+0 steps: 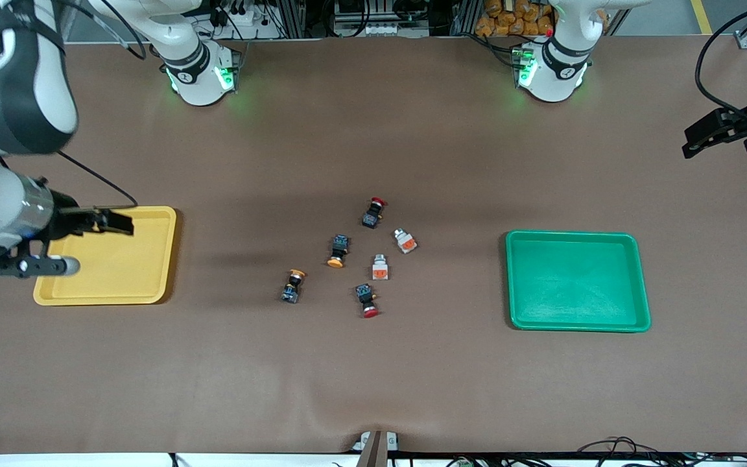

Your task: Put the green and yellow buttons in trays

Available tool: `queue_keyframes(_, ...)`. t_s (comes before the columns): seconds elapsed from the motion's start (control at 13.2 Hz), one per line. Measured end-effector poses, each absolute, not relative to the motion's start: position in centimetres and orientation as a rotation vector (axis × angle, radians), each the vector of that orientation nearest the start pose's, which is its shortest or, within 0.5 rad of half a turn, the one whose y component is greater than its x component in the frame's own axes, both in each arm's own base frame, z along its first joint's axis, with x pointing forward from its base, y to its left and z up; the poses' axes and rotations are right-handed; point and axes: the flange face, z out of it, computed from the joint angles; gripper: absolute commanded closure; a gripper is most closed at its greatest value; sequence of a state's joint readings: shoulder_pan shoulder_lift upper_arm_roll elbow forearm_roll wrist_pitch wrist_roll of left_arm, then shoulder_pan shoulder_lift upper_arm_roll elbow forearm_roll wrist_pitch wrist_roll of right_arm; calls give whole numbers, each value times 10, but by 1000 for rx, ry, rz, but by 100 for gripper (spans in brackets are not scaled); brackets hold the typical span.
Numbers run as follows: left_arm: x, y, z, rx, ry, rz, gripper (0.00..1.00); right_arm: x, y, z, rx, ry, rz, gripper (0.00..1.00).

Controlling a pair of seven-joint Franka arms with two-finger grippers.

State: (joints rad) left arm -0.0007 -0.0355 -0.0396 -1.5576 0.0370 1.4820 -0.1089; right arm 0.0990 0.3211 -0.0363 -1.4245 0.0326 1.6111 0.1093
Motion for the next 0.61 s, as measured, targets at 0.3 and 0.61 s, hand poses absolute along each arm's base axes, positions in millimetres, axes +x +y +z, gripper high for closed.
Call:
queue_keyframes(0.3, 543, -28, 619, -3093, -102, 128, 0, 671, 71, 451, -3116, 363, 131, 0)
queue_keyframes(0.61, 545, -36, 592, -3107, -96, 196, 0, 698, 128, 363, -3105, 429, 37, 0)
